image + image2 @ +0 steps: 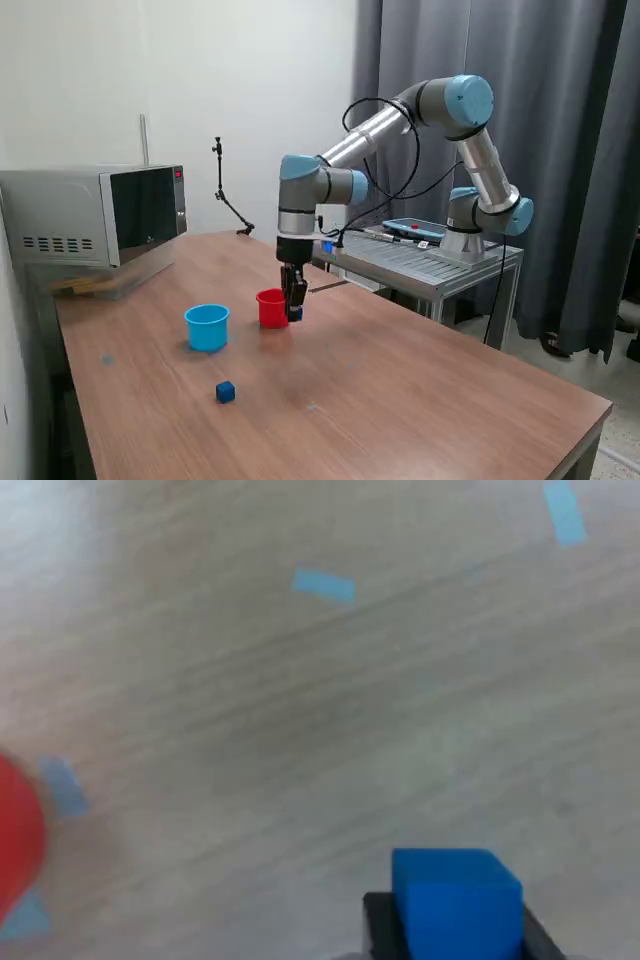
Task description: Place red objects in the red bin, and blue objects in the blue bin.
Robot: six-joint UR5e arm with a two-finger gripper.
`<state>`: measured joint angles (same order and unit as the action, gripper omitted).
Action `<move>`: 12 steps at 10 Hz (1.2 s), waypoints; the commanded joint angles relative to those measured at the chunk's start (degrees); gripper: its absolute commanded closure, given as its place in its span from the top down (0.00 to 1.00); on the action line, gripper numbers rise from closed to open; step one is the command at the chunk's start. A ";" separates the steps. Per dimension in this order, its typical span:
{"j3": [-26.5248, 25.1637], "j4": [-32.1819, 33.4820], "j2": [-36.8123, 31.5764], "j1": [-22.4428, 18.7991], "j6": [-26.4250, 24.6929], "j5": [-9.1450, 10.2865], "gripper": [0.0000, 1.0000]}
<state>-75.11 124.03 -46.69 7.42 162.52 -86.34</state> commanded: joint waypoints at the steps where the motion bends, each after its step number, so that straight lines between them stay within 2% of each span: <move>1: 4.69 -5.09 -0.59 0.66 -0.01 -2.15 0.00; 5: 13.39 -15.37 -3.15 3.12 0.33 -2.78 0.00; 11: 19.64 -19.70 -6.75 3.47 2.27 -2.70 0.00; 12: 20.00 -19.70 -6.84 4.95 2.18 -2.61 0.00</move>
<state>-56.34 104.77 -53.15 11.19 164.67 -89.02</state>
